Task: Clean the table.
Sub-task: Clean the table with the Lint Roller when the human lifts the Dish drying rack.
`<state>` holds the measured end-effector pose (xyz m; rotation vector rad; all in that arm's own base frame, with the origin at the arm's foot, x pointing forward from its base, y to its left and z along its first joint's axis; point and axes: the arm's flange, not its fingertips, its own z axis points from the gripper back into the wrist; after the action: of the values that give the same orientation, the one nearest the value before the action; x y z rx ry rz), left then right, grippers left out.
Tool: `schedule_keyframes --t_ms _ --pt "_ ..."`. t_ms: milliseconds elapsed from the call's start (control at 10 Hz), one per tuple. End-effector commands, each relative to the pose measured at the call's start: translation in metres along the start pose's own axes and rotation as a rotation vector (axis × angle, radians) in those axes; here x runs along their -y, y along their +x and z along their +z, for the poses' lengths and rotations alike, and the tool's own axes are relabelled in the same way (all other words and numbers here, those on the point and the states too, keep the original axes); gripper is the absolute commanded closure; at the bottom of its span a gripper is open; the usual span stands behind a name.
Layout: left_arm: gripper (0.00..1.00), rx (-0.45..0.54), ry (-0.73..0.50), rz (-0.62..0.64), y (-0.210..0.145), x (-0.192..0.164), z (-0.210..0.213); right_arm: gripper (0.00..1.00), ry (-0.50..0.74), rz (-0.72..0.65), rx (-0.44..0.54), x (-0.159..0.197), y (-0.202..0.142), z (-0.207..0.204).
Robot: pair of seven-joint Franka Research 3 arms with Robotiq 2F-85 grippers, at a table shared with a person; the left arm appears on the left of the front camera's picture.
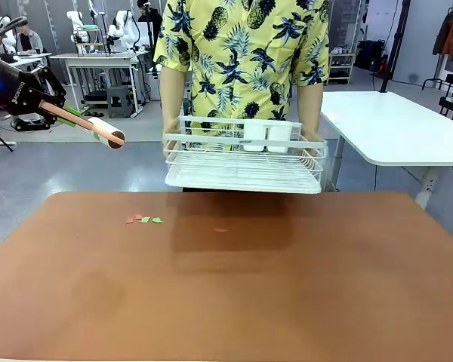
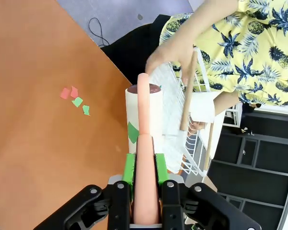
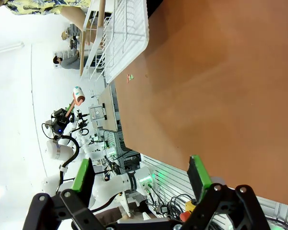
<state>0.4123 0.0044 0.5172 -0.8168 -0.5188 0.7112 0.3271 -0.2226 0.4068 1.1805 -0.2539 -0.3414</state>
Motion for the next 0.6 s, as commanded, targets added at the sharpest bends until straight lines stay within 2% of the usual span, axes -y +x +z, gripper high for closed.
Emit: schedule_keyframes --t_ms 0,100,200,300,400,500 --pt "1.00 0.007 0.008 0.010 -0.001 0.002 0.002 0.00 0.009 -0.004 -0.002 -0.004 -0.003 0.001" --pt "0.79 0.000 0.000 0.000 0.000 0.000 0.000 0.00 0.009 -0.004 -0.002 -0.004 -0.003 0.001" --pt "0.79 0.033 0.006 -0.158 0.013 0.013 0.014 0.00 0.009 -0.004 -0.002 -0.004 -0.003 0.001" --pt "0.79 -0.035 0.085 -0.210 0.028 0.024 0.023 0.00 0.009 -0.004 -0.002 -0.004 -0.003 0.001" --pt "0.79 -0.163 0.194 -0.282 0.048 0.034 0.023 0.00 0.009 -0.004 -0.002 -0.004 -0.003 0.001" --pt "0.79 -0.287 0.224 -0.394 0.074 0.040 0.011 0.00 0.009 -0.004 -0.002 -0.004 -0.003 0.001"
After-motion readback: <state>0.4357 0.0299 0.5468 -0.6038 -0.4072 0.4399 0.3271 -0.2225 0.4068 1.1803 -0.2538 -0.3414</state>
